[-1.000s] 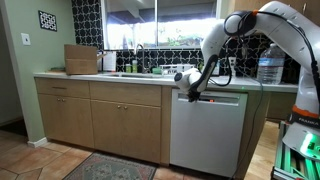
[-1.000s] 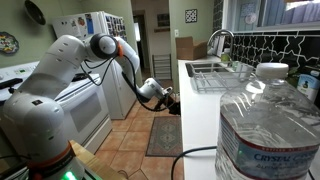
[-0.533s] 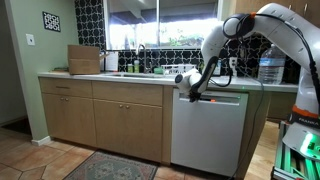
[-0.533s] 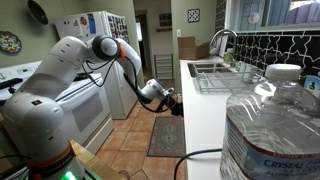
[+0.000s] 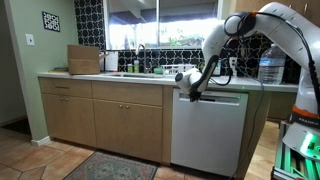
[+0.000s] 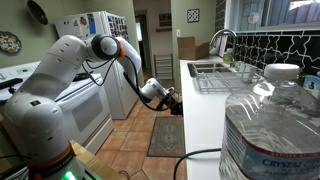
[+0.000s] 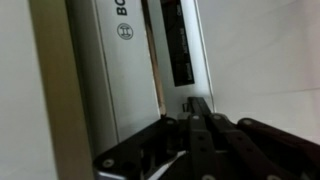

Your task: Push a button on the dishwasher

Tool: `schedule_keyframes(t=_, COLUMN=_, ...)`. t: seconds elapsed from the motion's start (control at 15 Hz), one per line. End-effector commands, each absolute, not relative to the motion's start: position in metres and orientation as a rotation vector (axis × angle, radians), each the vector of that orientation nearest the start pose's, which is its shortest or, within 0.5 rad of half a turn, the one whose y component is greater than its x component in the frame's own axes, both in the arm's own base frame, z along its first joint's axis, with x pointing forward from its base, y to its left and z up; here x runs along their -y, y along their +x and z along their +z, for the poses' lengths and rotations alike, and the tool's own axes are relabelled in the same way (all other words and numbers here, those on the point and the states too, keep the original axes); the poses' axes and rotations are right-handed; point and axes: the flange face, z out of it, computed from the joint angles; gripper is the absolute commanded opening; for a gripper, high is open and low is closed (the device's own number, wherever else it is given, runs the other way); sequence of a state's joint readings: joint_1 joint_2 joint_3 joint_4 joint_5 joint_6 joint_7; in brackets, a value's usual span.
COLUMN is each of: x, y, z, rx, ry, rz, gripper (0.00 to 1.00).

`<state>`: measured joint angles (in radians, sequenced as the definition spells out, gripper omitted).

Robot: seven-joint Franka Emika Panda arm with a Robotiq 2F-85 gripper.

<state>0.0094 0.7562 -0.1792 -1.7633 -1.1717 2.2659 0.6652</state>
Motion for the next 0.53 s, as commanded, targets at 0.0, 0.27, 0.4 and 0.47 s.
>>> schedule_keyframes(t=0.0, x=0.132, y=0.616, z=0.156, rx=-0.272, ry=2.293, rz=-0.087, gripper=0.0)
schedule_keyframes(t=0.27, x=0.127, y=0.606, z=0.18, rx=-0.439, ry=2.413, rz=-0.114, gripper=0.0)
schedule_keyframes(t=0.4, x=0.122, y=0.6, z=0.191, rx=-0.5, ry=2.483, rz=-0.155, gripper=0.0)
schedule_keyframes(t=0.47, x=0.119, y=0.596, z=0.2, rx=-0.532, ry=2.52, rz=-0.164, gripper=0.0)
